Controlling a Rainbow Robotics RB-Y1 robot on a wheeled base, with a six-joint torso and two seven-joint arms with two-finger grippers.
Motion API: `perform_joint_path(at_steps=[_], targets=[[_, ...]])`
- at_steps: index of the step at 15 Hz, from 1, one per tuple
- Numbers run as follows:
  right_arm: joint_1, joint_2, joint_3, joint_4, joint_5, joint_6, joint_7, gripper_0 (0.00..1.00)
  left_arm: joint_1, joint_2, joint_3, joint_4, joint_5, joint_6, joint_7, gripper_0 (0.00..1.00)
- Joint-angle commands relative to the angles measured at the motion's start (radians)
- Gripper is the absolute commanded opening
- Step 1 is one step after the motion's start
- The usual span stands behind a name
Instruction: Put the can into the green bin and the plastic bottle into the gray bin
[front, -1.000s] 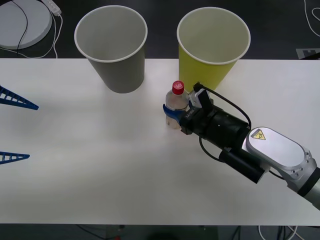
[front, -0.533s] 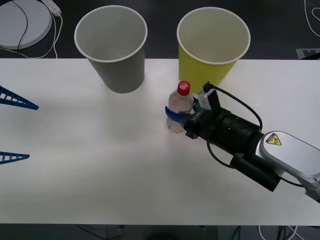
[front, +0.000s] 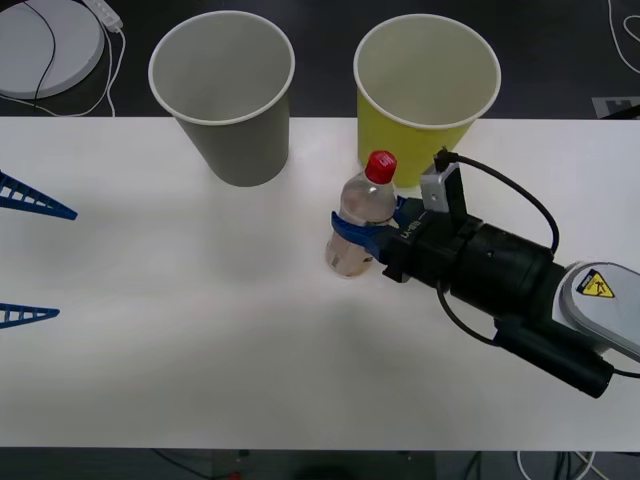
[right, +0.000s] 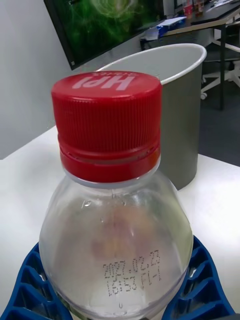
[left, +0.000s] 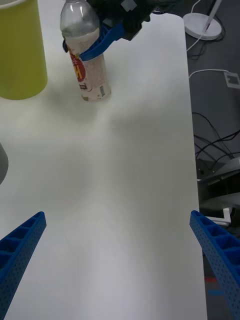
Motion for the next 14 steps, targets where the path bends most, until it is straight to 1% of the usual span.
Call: perform_joint_path(at_steps=[1,7,11,14], targets=[[-0.025,-0.042,0.000,-0.036,0.000,-0.038,-0.077,0.00,0.000,0.000,0.000,0.000,0.000,0.000,0.000,1.00],[-0.134,-0.108,0.000,-0.048,0.006,-0.154,-0.255,0.00,0.000,0.000,0.000,0.000,0.000,0.000,0.000,1.00],[-0.239,-0.139,0.000,-0.048,0.012,-0.223,-0.352,0.00,0.000,0.000,0.000,0.000,0.000,0.000,0.000,1.00],[-0.309,-0.165,0.000,-0.058,0.023,-0.265,-0.395,0.00,0.000,0.000,0.000,0.000,0.000,0.000,0.000,1.00]])
